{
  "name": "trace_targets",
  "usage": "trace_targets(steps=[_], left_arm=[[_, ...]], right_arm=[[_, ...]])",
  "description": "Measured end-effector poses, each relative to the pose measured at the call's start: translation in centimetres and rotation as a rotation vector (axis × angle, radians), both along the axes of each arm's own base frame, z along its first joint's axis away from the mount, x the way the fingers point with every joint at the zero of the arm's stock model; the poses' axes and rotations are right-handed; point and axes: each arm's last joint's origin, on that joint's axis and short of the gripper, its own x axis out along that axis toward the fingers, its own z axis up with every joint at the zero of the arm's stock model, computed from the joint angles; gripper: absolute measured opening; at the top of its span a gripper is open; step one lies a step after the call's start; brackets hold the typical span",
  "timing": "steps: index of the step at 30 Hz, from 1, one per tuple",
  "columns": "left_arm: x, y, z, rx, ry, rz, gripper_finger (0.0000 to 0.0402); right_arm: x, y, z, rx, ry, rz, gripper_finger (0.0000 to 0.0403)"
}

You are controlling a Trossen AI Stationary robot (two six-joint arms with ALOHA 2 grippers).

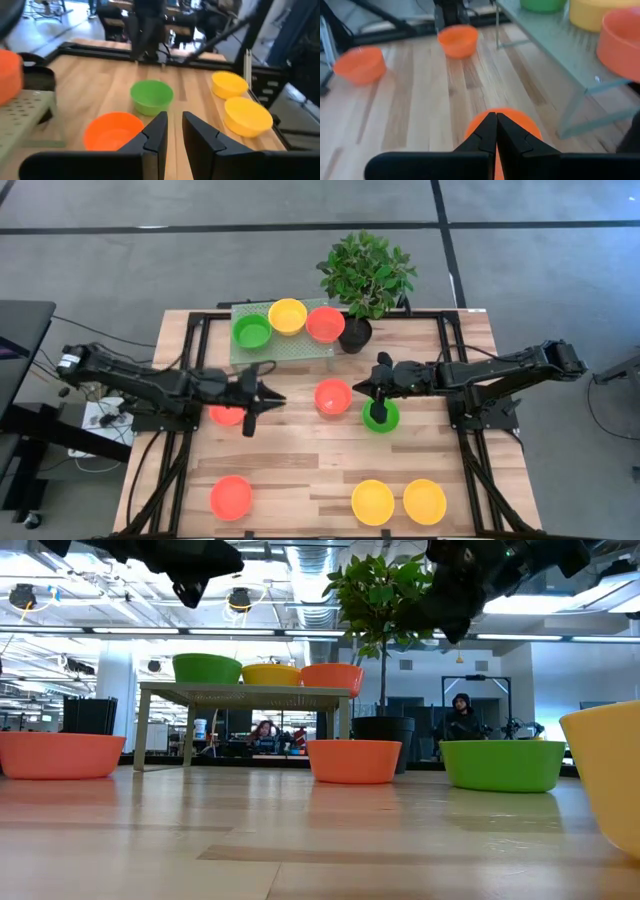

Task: Pick & Place Mini bowls
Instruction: Stack the orange bowl on top of the orange bowl on the shelf

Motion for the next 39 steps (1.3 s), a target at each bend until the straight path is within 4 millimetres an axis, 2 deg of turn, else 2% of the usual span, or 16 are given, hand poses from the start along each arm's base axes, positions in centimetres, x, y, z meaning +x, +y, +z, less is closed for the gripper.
trace_targets(steps=[6,10,15,18,21,23,27,33,36,39], left_arm=[[0.7,-0.6,-0.7,0.008,0.013,-0.017,0.0060],[0.7,-0.5,-0.7,0.007,0.012,-0.017,0.0060],[0.7,-0.5,-0.7,0.007,0.010,-0.016,0.0060],[0.7,-0.5,-0.7,0.007,0.011,-0.017,0.0060],[0.7,-0.5,-0.7,0.007,0.011,-0.017,0.0060],[0.7,-0.5,-0.7,0.007,0.011,-0.017,0.0060],[0.7,-0.5,-0.7,0.008,0.014,-0.017,0.0060],[0.7,-0.5,-0.7,0.007,0.013,-0.017,0.0060],[0.7,-0.5,-0.7,0.007,0.013,-0.017,0.0060],[0.7,-0.5,-0.7,0.007,0.013,-0.017,0.0060]], right_arm=[[1.2,0.1,-0.3,0.004,-0.052,0.001,0.0003],[2.8,0.7,-2.0,-0.003,-0.034,0.086,0.0003],[5.3,2.2,-4.0,-0.090,-0.107,0.267,0.0003],[6.6,2.6,-5.2,-0.184,-0.172,0.297,0.0003],[7.8,2.5,-5.7,-0.201,-0.181,0.295,0.0004],[8.6,2.4,-5.5,-0.201,-0.130,0.296,0.0009],[9.4,2.1,-4.9,-0.195,0.129,0.329,0.0037],[9.4,3.1,-3.5,-0.147,0.338,0.331,0.0086],[9.5,3.9,-4.2,-0.116,0.363,0.329,0.0098],[9.8,4.3,-5.7,-0.150,0.416,0.306,0.0104]])
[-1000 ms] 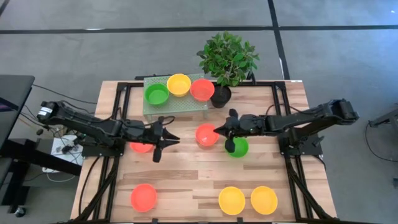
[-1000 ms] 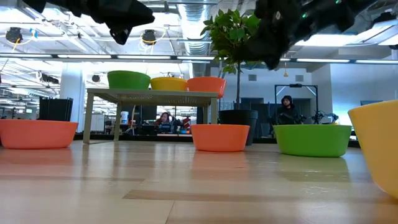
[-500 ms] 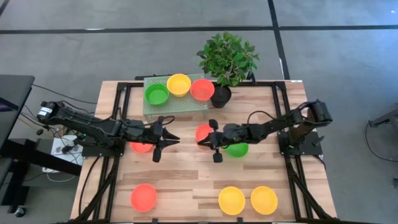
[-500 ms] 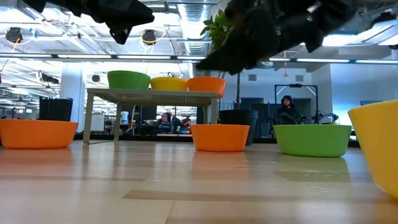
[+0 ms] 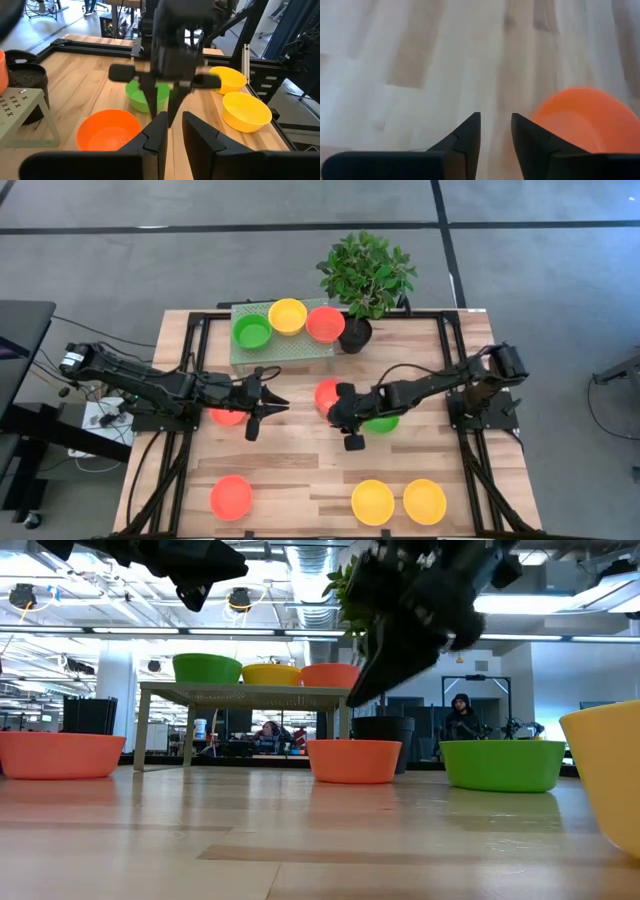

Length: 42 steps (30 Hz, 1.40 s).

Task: Pick & Place Mini bowls
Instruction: Stack the orange bowl on top of the orange bowl on the shelf

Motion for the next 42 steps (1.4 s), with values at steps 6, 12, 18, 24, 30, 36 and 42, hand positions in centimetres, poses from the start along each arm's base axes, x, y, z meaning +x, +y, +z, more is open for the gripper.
trace_targets(steps=[6,12,18,24,30,36,42], left_arm=[[0.0,0.0,0.0,-0.001,-0.002,0.000,0.0060],[0.0,0.0,0.0,-0.001,-0.004,0.000,0.0060],[0.0,0.0,0.1,-0.002,-0.006,0.000,0.0060],[0.0,0.0,0.1,-0.002,-0.006,0.000,0.0060],[0.0,0.0,0.1,-0.002,-0.006,0.000,0.0060],[0.0,0.0,0.1,-0.002,-0.006,0.000,0.0060],[0.0,0.0,0.1,-0.002,-0.006,0.000,0.0060]], right_arm=[[0.3,-0.7,-2.0,-0.100,0.068,-0.077,0.0122],[0.3,-0.9,-2.0,-0.129,0.068,-0.098,0.0152],[-0.1,-1.9,-2.4,-0.126,0.133,-0.140,0.0158],[-0.1,-2.5,-2.4,-0.100,0.141,-0.155,0.0131],[-0.3,-2.6,-2.6,-0.107,0.176,-0.131,0.0073],[-0.6,-2.7,-2.6,-0.117,0.205,-0.131,0.0008],[-0.2,-1.7,-1.4,-0.118,0.205,-0.103,0.0004]])
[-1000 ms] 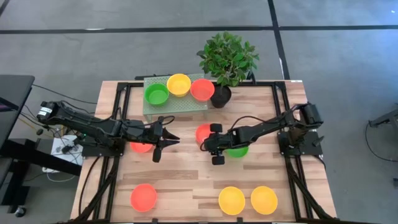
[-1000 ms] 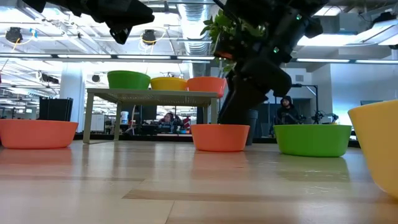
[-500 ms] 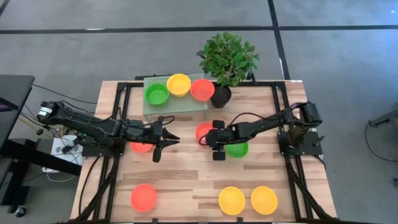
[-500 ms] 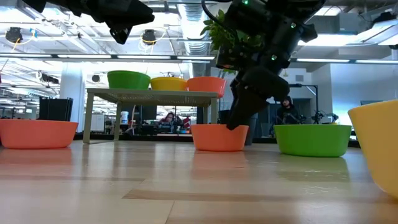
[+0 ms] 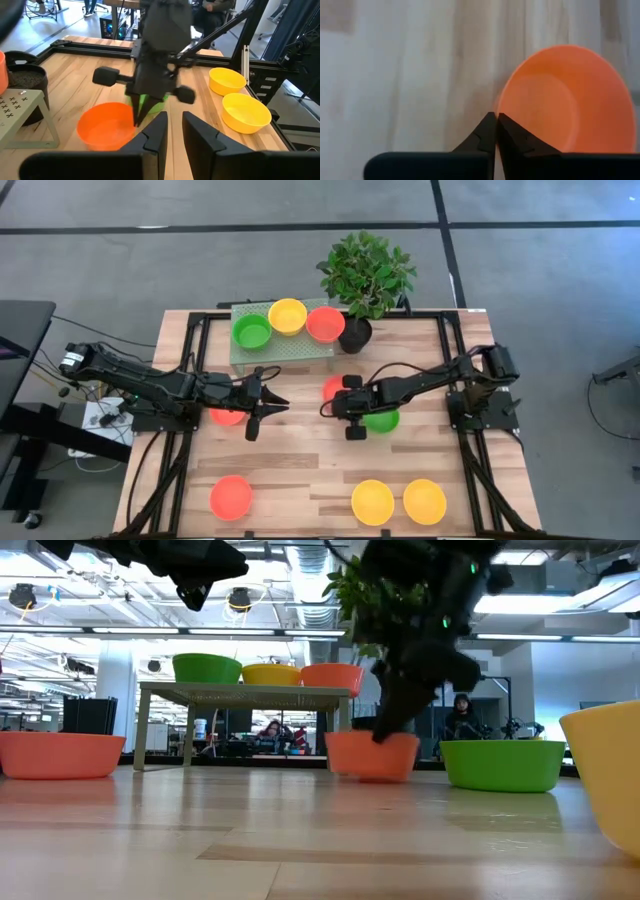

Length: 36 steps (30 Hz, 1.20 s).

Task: Pick & Place Mini bowls
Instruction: Stack the orange bowl on top of the orange bowl on the shelf

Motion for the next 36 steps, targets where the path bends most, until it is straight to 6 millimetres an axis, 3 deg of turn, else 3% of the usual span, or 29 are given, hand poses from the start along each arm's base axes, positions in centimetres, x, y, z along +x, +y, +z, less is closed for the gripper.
trace_targets(steps=[7,10,15,20,27,36], left_arm=[[0.0,0.0,0.0,0.000,0.000,-0.001,0.0060],[-0.1,-0.3,0.0,0.013,-0.002,-0.017,0.0060],[0.0,-0.7,0.7,0.060,-0.030,-0.049,0.0060],[0.0,-0.7,0.7,0.063,-0.029,-0.051,0.0060],[0.0,-0.7,0.7,0.091,-0.032,-0.056,0.0060],[0.0,-0.7,0.8,0.094,-0.039,-0.056,0.0060]], right_arm=[[1.4,2.4,5.6,-0.120,-0.005,0.021,0.0003],[1.4,2.5,8.4,-0.234,0.019,0.007,0.0003],[2.3,2.1,11.9,-0.283,-0.040,0.059,0.0002],[2.9,0.1,13.5,-0.332,-0.055,0.084,0.0001],[3.7,-4.3,15.5,-0.377,-0.100,0.043,0.0001],[3.4,-9.3,15.5,-0.395,-0.066,-0.064,0.0000]])
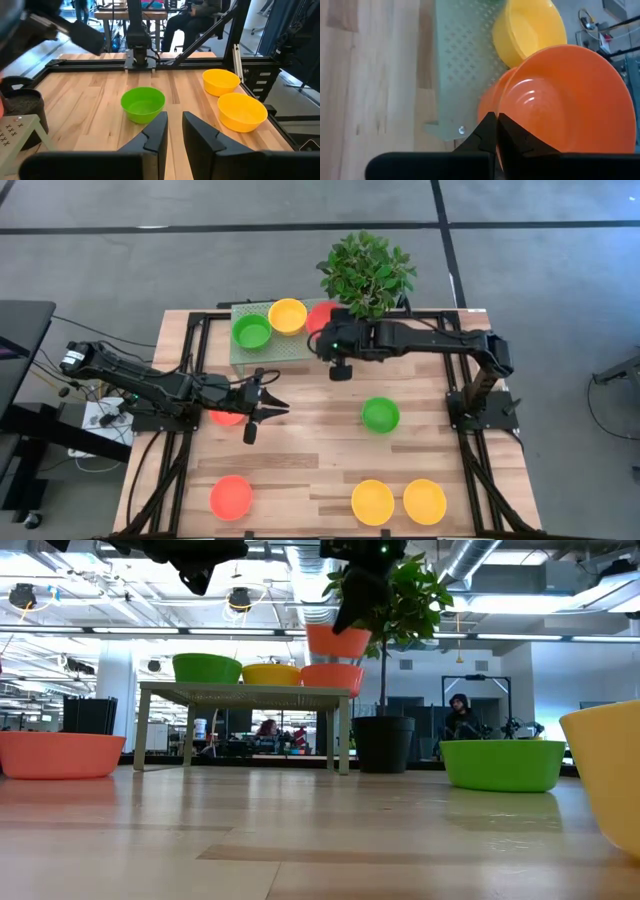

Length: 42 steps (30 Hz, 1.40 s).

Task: Pick & Place Mini bowls
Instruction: Stack the orange bowl on top of the orange bowl on the shelf, then stack the yellow bowl on top of the yellow bowl on the shelf

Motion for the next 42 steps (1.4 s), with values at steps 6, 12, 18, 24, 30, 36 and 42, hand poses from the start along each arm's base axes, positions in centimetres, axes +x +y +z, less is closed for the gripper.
trace_targets(steps=[6,12,18,24,30,36,42], left_arm=[[0.0,0.0,0.0,0.000,-0.001,0.000,0.0060],[0.0,0.0,0.0,-0.001,-0.001,0.000,0.0060],[0.0,0.0,0.0,-0.001,-0.001,0.000,0.0060],[0.0,0.0,0.0,-0.001,-0.001,0.000,0.0060],[0.0,0.0,0.0,-0.001,-0.001,0.000,0.0060],[0.0,0.0,0.0,-0.001,-0.001,0.000,0.0060],[0.0,0.0,0.0,-0.009,0.002,0.002,0.0060]], right_arm=[[-0.3,-1.7,-0.2,0.032,0.007,-0.025,0.0000],[0.6,-2.9,-1.5,0.079,0.013,-0.006,0.0005],[1.1,-3.2,-2.3,0.081,0.027,-0.011,0.0028],[1.2,-3.2,-1.8,0.071,-0.018,-0.010,0.0066],[1.4,-2.4,-1.7,0.069,-0.018,0.008,0.0087],[1.3,1.0,-1.0,0.017,-0.002,0.084,0.0092],[-0.3,5.6,0.4,-0.042,0.026,0.118,0.0093]])
